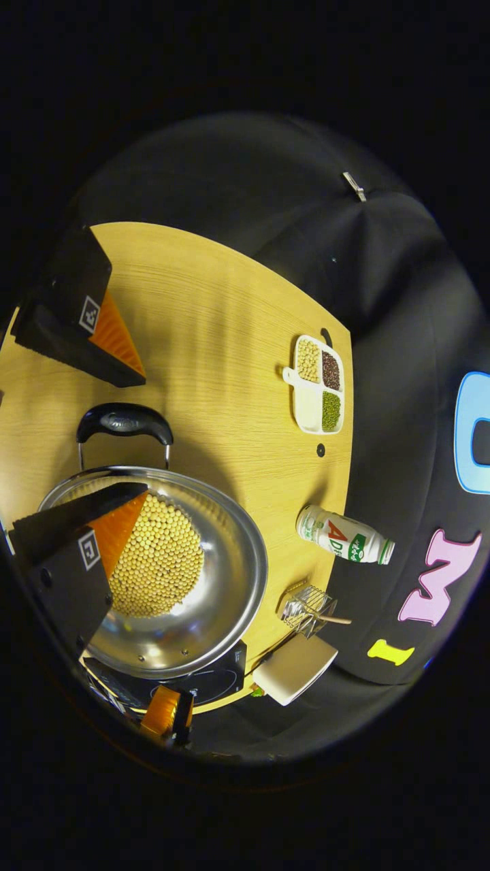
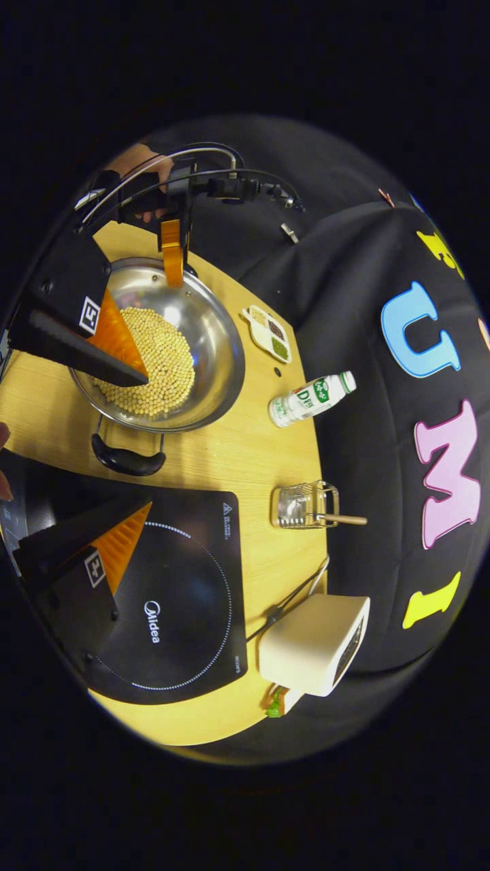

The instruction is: First push the handle of the pot to place it horizontally, then grasp the pot with both hands and set it on the induction cooktop.

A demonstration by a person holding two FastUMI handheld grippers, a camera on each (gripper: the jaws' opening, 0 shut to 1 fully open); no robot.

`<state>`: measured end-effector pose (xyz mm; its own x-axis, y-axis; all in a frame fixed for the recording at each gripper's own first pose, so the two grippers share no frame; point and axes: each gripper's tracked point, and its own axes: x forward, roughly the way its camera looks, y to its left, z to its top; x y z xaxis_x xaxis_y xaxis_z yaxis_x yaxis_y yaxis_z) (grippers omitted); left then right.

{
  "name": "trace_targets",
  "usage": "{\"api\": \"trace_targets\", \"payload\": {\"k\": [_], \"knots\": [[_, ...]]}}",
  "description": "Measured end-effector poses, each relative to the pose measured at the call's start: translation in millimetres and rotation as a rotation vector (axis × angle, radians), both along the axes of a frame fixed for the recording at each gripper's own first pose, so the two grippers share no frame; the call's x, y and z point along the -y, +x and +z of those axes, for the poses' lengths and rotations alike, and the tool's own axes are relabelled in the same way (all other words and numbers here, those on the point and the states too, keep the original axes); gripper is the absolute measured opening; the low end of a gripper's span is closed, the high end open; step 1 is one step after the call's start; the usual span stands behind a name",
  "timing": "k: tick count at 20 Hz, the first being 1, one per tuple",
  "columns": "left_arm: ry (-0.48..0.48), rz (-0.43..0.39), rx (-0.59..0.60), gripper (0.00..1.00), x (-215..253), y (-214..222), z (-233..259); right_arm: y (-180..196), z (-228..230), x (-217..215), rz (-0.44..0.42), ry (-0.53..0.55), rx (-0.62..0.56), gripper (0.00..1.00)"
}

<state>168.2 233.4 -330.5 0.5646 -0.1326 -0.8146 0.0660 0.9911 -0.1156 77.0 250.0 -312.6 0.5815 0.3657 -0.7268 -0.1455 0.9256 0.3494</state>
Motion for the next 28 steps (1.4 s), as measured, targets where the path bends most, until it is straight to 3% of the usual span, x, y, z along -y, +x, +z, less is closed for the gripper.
{"api": "trace_targets", "payload": {"k": [8, 9, 10, 14, 17, 20, 22, 28], "knots": [[-0.008, -0.011, -0.037, 0.86, -5.5, 3.1, -15.7, 2.5, -25.8, -22.6, -0.008, 0.023, -0.100, 0.97], [-0.002, -0.016, -0.038, 0.86, -7.3, 3.0, -15.2, 4.1, -27.5, -25.3, -0.010, 0.025, -0.108, 0.84], [0.006, -0.019, -0.035, 0.86, -9.5, 4.0, -14.3, 6.0, -28.9, -28.8, -0.018, 0.023, -0.106, 0.91], [0.019, -0.014, -0.035, 0.84, -14.2, 6.5, -17.4, 11.7, -44.1, -38.7, -0.023, -0.025, -0.116, 0.91], [0.022, -0.009, -0.018, 0.81, -15.8, 10.2, -17.2, 18.5, -54.4, -41.7, -0.044, -0.057, -0.109, 0.82], [0.013, 0.013, 0.026, 0.72, -15.7, 15.2, -13.6, 24.1, -66.4, -41.9, -0.044, -0.110, -0.110, 0.82], [0.010, 0.019, 0.031, 0.69, -16.2, 15.1, -16.3, 28.4, -72.3, -43.3, -0.050, -0.110, -0.104, 0.70], [-0.015, 0.053, 0.019, 0.60, -15.9, 1.6, -15.4, 28.7, -61.1, -41.6, -0.050, -0.148, -0.115, 0.59]]}}
